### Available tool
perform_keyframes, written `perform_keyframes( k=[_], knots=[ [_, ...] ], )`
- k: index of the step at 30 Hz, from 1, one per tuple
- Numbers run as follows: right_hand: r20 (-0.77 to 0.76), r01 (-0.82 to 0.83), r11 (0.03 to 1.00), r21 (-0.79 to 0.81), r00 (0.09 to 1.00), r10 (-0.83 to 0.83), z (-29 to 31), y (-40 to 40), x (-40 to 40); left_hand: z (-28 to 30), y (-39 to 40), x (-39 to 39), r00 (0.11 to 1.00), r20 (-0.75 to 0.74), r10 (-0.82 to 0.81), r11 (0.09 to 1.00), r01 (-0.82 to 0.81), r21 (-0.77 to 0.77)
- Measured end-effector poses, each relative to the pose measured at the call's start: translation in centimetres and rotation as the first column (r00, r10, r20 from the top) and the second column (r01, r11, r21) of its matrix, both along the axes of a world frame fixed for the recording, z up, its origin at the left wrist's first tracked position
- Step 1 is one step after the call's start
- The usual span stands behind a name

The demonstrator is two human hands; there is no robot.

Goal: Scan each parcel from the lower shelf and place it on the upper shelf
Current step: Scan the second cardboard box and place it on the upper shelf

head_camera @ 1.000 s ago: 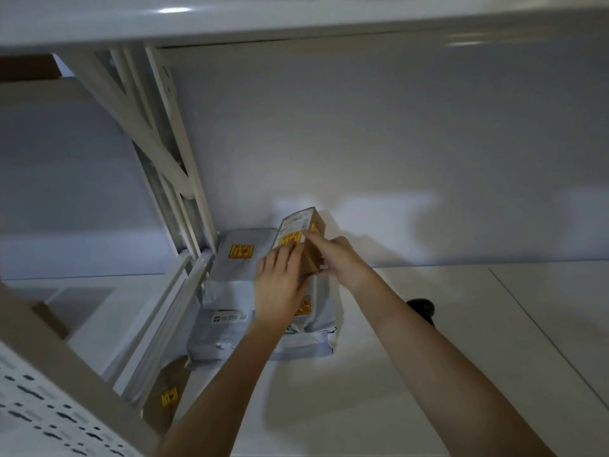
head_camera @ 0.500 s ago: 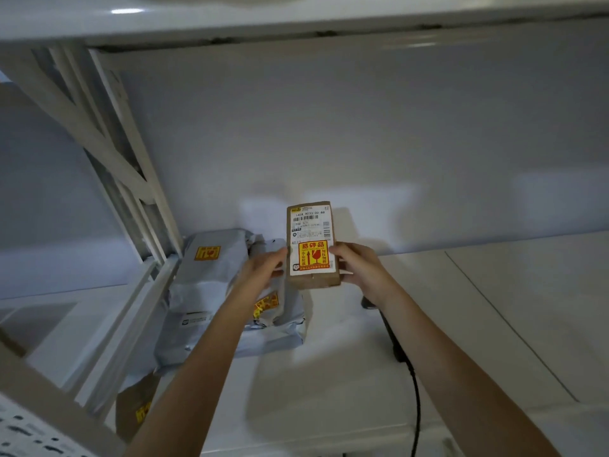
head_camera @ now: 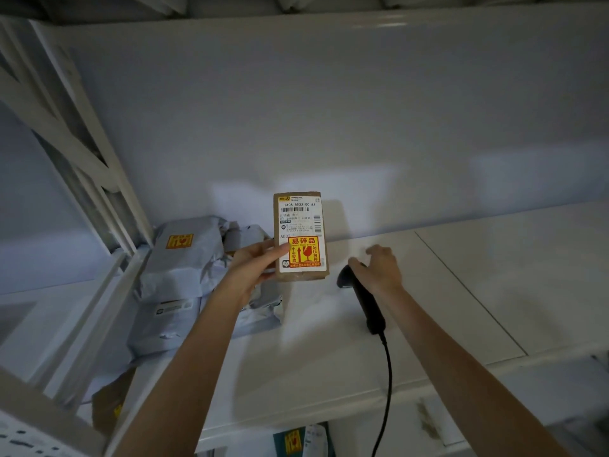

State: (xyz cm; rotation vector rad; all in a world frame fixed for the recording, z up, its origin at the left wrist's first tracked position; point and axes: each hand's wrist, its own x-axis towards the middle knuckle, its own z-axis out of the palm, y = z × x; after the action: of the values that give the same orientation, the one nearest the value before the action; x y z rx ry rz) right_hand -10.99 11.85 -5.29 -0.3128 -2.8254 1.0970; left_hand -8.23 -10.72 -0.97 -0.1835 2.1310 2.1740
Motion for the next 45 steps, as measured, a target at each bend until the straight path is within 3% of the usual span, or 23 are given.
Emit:
perform_keyframes(
  k=[2, 5, 8, 13, 18, 24, 28, 45],
  knots=[
    [0.176, -0.011, 0.997, 0.07, 0.984, -0.001, -1.5, 0.7, 0.1, -0.1, -0.1, 0.0, 1.0, -0.002, 0.004, 1.0, -0.004, 0.004],
    [0.305, -0.057, 0.998, -0.001, 0.951, 0.055, -3.0, 0.5, 0.4, -0.3, -0.1, -0.2, 1.0, -0.004, -0.003, 1.0, 0.003, -0.015],
    [0.349, -0.001, 0.983, -0.185, 0.935, 0.066, -4.0, 0.6, 0.3, -0.5, -0.1, -0.4, 1.0, -0.004, 0.005, 1.0, -0.005, -0.025],
    [0.4, 0.143, 0.843, -0.519, 0.912, 0.091, -4.1, 0.8, 0.6, -0.7, -0.5, -1.0, 1.0, -0.009, 0.023, 1.0, -0.023, -0.015],
    [0.273, 0.153, 0.699, -0.698, 0.96, 0.063, -1.4, 0.6, 2.0, -1.0, -0.2, -1.9, 0.999, -0.008, 0.052, 0.998, -0.052, -0.038],
    [-0.025, -0.095, 0.658, -0.747, 0.993, 0.115, 4.6, 0.0, 6.3, -1.9, 1.9, -2.7, 0.995, 0.007, 0.099, 0.995, -0.099, -0.027],
    [-0.118, -0.164, 0.679, -0.716, 0.986, 0.114, 6.8, -1.2, 8.5, -2.4, 3.3, -3.2, 0.991, 0.048, 0.127, 0.992, -0.126, -0.024],
    [-0.084, -0.167, 0.704, -0.69, 0.985, 0.152, 7.8, -2.6, 9.5, -2.1, 4.1, -3.0, 0.987, 0.029, 0.16, 0.986, -0.158, -0.054]
  ],
)
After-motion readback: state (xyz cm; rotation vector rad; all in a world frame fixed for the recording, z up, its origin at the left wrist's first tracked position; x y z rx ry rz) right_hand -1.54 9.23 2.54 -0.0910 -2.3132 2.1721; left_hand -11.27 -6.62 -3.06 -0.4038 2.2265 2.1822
